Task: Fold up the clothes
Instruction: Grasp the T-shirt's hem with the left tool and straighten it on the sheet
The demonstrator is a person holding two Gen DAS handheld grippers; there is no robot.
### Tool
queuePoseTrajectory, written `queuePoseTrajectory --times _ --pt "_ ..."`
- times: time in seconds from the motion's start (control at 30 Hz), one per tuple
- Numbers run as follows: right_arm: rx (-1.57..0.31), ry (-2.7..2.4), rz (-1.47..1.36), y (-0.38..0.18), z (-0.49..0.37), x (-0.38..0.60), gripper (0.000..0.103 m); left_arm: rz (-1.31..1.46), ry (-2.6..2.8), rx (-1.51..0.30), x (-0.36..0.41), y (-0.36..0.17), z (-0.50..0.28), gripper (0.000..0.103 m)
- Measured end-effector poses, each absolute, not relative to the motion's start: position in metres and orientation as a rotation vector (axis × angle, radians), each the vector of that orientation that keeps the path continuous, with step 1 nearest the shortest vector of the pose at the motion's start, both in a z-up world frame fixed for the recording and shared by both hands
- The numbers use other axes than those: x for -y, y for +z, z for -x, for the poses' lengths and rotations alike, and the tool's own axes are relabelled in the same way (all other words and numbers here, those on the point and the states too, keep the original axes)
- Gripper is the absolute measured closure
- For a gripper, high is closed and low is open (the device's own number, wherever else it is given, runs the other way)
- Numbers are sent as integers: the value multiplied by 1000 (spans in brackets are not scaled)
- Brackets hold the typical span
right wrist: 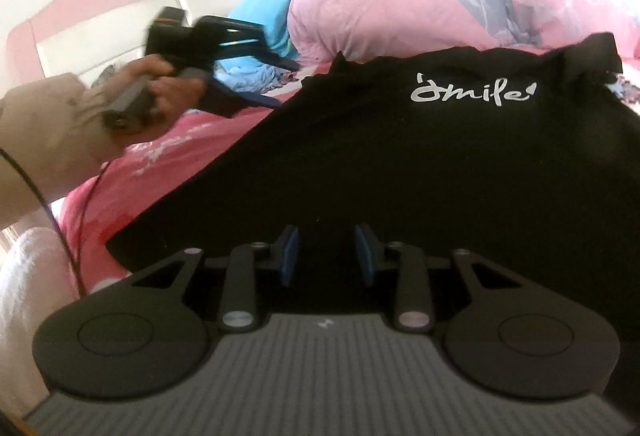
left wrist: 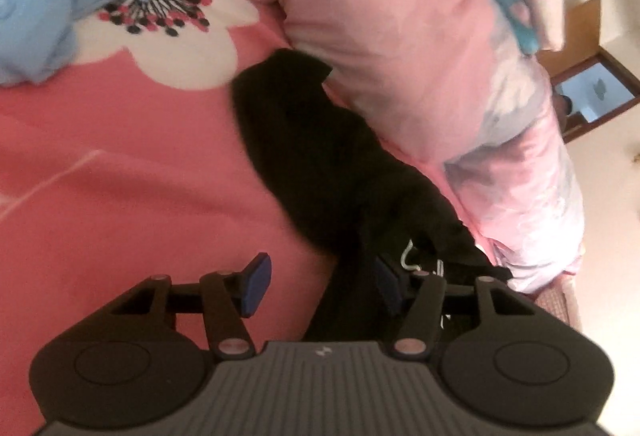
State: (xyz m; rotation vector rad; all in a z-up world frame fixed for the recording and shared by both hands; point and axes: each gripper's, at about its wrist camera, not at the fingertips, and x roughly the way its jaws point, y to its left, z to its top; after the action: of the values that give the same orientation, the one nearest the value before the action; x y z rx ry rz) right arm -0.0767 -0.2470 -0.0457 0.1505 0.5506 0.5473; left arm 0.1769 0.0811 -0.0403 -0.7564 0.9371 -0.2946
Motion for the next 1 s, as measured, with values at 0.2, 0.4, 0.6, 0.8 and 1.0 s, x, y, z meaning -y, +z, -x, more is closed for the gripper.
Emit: queuePoseTrajectory --times 0.2,0.4,0.6,0.8,1.0 --pt "-550 553 -175 -48 77 246 73 897 -271 -933 -84 -63 -208 53" --pt "-550 555 -185 -48 78 247 73 813 -189 -916 -77 -72 -233 96" --pt "-550 558 -194 -49 78 248 73 565 -141 -763 -76 -42 -246 100" --pt "-552 561 -198 -50 75 249 73 470 -49 -738 -98 -38 -280 100" --pt "-562 566 -211 -51 71 251 73 389 -31 -758 -97 -57 -294 100"
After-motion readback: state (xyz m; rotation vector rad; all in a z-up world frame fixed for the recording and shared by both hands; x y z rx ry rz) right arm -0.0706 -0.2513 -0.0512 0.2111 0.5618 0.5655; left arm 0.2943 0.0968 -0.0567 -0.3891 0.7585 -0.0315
